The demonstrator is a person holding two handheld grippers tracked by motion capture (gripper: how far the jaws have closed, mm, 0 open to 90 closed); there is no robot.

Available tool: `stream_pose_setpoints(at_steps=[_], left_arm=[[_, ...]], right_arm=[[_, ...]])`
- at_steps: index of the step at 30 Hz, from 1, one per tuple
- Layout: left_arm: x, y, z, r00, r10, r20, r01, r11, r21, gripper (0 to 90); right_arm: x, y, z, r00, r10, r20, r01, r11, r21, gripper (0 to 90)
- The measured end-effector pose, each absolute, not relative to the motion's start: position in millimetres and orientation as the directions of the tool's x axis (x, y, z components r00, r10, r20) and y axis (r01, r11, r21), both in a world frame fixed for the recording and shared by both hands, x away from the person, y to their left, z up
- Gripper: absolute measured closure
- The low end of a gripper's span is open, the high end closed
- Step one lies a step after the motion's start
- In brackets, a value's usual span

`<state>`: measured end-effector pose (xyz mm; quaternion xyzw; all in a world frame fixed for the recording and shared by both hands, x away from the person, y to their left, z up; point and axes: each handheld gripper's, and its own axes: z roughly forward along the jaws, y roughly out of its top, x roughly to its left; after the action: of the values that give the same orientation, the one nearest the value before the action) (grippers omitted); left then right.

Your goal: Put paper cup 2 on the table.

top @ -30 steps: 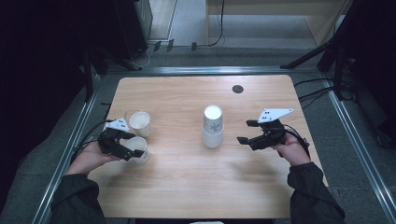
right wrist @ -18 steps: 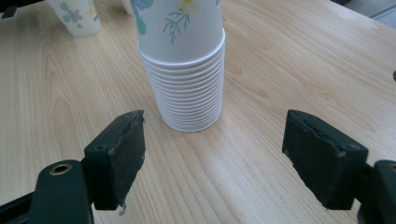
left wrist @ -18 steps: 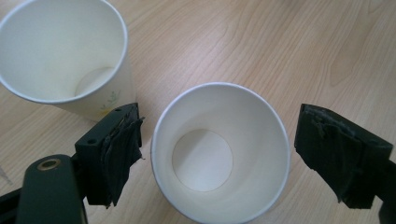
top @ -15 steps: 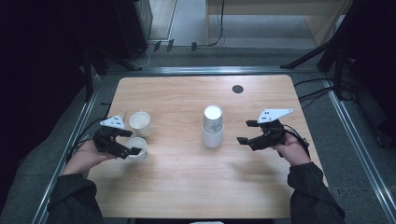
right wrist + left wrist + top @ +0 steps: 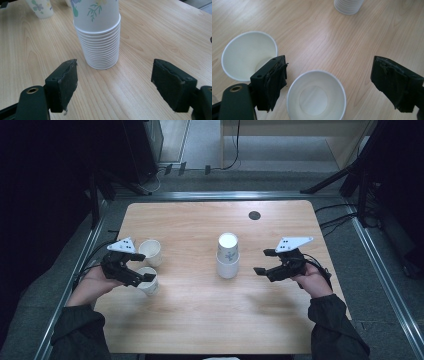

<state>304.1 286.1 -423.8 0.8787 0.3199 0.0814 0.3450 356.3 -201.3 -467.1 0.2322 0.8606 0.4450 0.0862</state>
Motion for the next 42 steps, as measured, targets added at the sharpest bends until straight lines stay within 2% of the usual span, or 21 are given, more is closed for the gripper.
stream_pose_setpoints(at_steps=[6, 13, 22, 42], left_arm=[[309.8, 265.5, -419.8, 0.770, 0.635, -0.064, 0.513, -0.556, 0.655, 13.7], [314.6, 243.0, -418.0, 0.792, 0.606, -0.077, 0.493, -0.561, 0.665, 13.7], [325.9, 219.1, -423.0, 0.770, 0.632, -0.091, 0.516, -0.532, 0.672, 13.7], [328.7, 156.5, -442.7, 0.805, 0.587, -0.088, 0.485, -0.566, 0.666, 13.6]], right_arm=[[353.9, -204.1, -467.2, -0.874, 0.482, 0.054, 0.322, 0.494, 0.807, 21.4], [349.0, -208.1, -467.1, -0.870, 0.490, 0.044, 0.321, 0.497, 0.806, 21.4], [339.9, -212.7, -467.7, -0.868, 0.496, 0.036, 0.321, 0.504, 0.802, 21.3], [326.6, -210.8, -471.6, -0.870, 0.492, 0.022, 0.316, 0.524, 0.791, 21.4]])
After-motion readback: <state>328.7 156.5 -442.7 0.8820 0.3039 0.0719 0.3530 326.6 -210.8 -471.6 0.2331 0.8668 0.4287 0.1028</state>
